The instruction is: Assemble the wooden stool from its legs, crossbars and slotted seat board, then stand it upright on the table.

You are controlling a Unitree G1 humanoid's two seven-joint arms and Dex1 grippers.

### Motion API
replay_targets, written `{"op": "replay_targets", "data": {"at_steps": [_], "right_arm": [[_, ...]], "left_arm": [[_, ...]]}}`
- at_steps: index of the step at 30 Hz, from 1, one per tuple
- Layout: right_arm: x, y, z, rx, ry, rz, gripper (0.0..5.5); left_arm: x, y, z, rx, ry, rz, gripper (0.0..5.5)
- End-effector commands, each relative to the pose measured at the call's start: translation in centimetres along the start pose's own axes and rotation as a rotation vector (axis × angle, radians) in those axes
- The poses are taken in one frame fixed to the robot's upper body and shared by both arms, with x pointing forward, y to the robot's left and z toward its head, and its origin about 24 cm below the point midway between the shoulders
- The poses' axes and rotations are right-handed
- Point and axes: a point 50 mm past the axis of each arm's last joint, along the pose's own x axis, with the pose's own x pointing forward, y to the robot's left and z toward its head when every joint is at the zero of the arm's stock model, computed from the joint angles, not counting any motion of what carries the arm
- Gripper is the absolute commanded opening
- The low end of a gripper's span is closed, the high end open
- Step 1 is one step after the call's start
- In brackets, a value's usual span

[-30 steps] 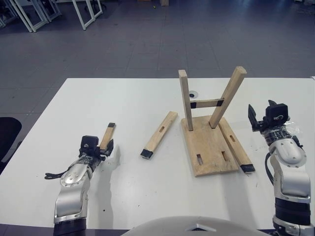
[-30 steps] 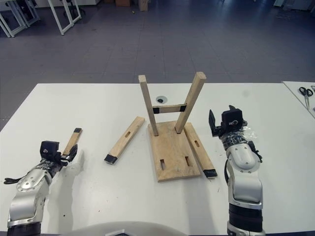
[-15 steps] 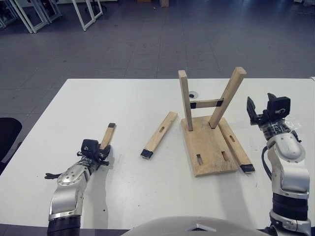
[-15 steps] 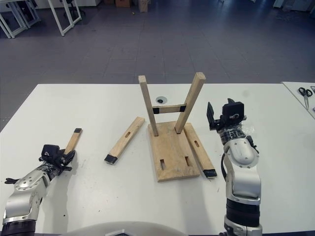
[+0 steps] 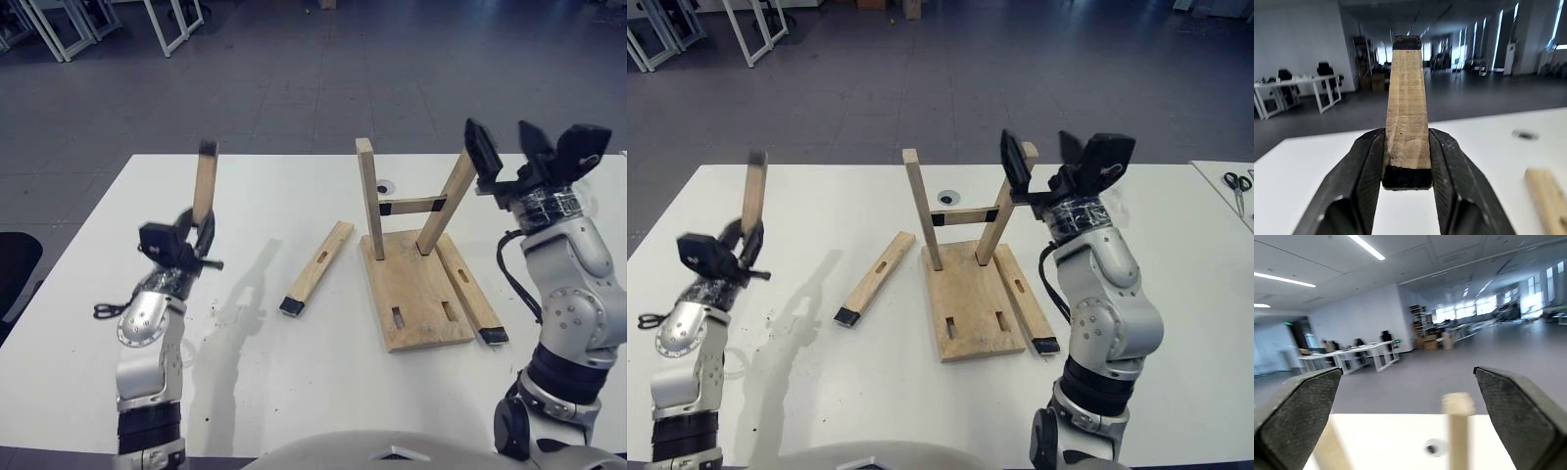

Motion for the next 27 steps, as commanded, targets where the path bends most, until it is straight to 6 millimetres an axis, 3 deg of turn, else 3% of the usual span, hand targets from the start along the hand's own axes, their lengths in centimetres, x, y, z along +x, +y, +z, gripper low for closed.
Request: {"op": "replay_targets", "data": {"at_steps": [1,5,9,15,27], "right_arm": [[0.6,2.9,-0.6,0.200,0.086,0.227,4.95],[0.8,5.3,-0.6,0.339,0.154,0.430,4.95],[1.2,7.2,-0.1,0.442,0.181,0.554,4.95],[2.3,8.5,0.8,0.558,0.152,0.583,4.95],[2.0,8.4,1.3,0.614,0.156,0.586,2.84]], "left_arm": [[3.0,-4.0,4.6,-0.019,-0.230,-0.277,1.32],[3.5,-6.9,6.4,-0.012,-0.303,-0.494,1.32],[3.1,-8.7,6.6,0.076,-0.316,-0.623,1.32],[2.5,-9.5,6.2,0.215,-0.332,-0.684,1.32],[2.4,-8.4,5.3,0.394,-0.356,-0.623,1.32]]}}
